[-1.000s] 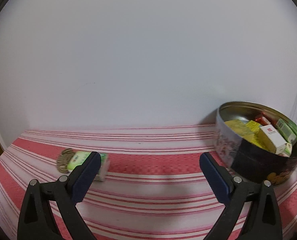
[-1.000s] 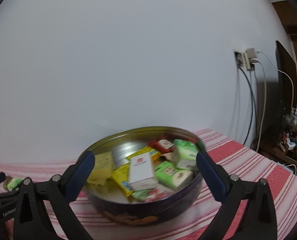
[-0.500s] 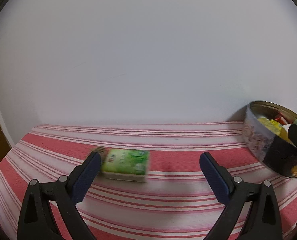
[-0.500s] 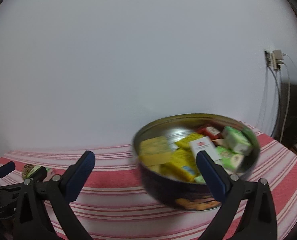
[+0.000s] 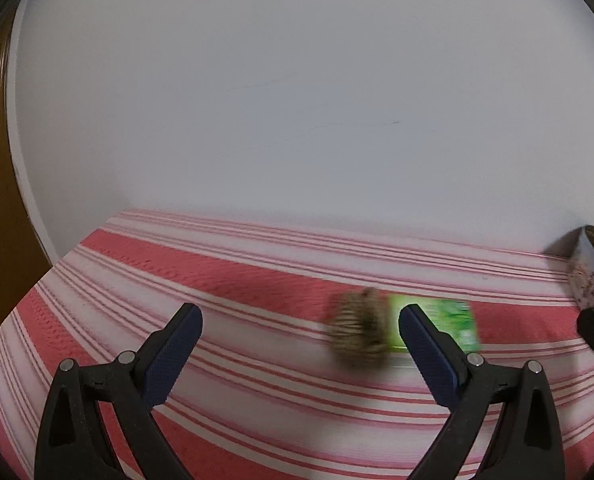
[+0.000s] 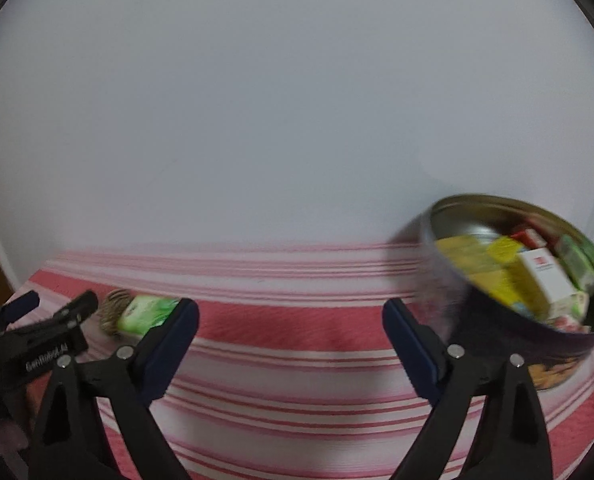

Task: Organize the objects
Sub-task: 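Grasp the green tissue pack with the right gripper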

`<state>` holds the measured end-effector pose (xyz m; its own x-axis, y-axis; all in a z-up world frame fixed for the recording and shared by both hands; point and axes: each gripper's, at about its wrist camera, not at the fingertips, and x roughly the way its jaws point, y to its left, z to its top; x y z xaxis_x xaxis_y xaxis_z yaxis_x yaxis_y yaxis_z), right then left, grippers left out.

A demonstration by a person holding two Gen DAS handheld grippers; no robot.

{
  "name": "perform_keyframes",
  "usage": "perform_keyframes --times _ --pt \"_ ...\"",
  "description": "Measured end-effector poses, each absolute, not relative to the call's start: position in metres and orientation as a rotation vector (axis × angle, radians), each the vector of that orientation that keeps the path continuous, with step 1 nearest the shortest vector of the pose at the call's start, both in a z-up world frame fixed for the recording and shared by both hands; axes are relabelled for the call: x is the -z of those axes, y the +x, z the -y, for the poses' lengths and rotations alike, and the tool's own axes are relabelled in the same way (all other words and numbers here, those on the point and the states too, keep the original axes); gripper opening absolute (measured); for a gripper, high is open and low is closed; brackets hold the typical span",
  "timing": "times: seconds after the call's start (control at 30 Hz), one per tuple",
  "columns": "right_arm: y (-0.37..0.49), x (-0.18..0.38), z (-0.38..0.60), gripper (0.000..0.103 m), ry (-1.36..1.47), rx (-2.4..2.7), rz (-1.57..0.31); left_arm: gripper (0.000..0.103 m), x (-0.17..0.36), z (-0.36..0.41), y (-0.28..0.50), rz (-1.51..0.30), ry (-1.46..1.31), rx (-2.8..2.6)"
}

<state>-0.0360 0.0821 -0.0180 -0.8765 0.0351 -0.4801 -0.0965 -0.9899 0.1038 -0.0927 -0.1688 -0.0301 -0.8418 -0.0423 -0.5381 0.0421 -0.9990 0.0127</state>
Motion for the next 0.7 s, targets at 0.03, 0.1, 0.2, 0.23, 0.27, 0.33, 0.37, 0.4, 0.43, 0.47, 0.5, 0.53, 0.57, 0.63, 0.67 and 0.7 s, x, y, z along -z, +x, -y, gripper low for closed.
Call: perform_keyframes --times 0.03,0.1,0.2,0.23,0.27,0.33,0.37,0.4,0.43,0.47,0.5,0.53,0.57,0.63,0.67,0.7 --pt "-0.042 0.02 -0.074 0.094 -0.797 -2.977 -0.189 0.1 0.03 0.176 -0.095 -0.004 0.871 2.965" --pt "-0.053 0.024 -0.061 0.092 -0.878 -2.981 -0.188 0.1 0.031 0.187 -0.099 0.001 0.876 2.945" --pt "-0.07 0.031 -0.039 0.087 -0.985 -2.989 -0.172 0.1 0.032 0.196 -0.101 0.05 0.879 2.927" --pt "-0.076 0.032 -0.031 0.087 -1.015 -2.991 -0.162 0.1 0.031 0.198 -0.1 0.071 0.876 2.919" --pt "-0.082 0.034 -0.024 0.087 -1.041 -2.99 -0.151 0.1 0.031 0.2 -0.1 0.092 0.869 2.91" --pt "-0.091 0.037 -0.014 0.087 -1.088 -2.989 -0.142 0.1 0.033 0.2 -0.102 0.1 0.878 2.904" --pt "-0.096 0.039 -0.009 0.086 -1.116 -2.991 -0.147 0.1 0.033 0.203 -0.102 0.088 0.885 2.904" --pt "-0.101 0.041 -0.004 0.086 -1.144 -2.99 -0.153 0.1 0.033 0.206 -0.103 0.072 0.893 2.902" --pt "-0.107 0.043 0.0 0.086 -1.172 -2.982 -0.155 0.1 0.033 0.208 -0.103 0.06 0.896 2.9" --pt "-0.113 0.046 0.003 0.086 -1.199 -2.97 -0.165 0.1 0.032 0.211 -0.104 0.046 0.899 2.898" --pt "-0.12 0.048 0.006 0.086 -1.226 -2.965 -0.187 0.1 0.032 0.214 -0.103 0.04 0.901 2.897" --pt "-0.125 0.051 0.007 0.086 -1.246 -2.962 -0.205 0.1 0.031 0.213 -0.103 0.036 0.9 2.895" --pt "-0.131 0.054 0.009 0.086 -1.275 -2.957 -0.222 0.1 0.03 0.215 -0.103 0.029 0.9 2.891" --pt "-0.141 0.059 0.013 0.085 -1.326 -2.944 -0.24 0.1 0.03 0.214 -0.103 0.02 0.907 2.884" --pt "-0.145 0.06 0.015 0.085 -1.337 -2.944 -0.251 0.1 0.03 0.216 -0.103 0.004 0.92 2.879" --pt "-0.148 0.061 0.018 0.085 -1.344 -2.938 -0.248 0.1 0.034 0.221 -0.106 -0.012 0.929 2.876"
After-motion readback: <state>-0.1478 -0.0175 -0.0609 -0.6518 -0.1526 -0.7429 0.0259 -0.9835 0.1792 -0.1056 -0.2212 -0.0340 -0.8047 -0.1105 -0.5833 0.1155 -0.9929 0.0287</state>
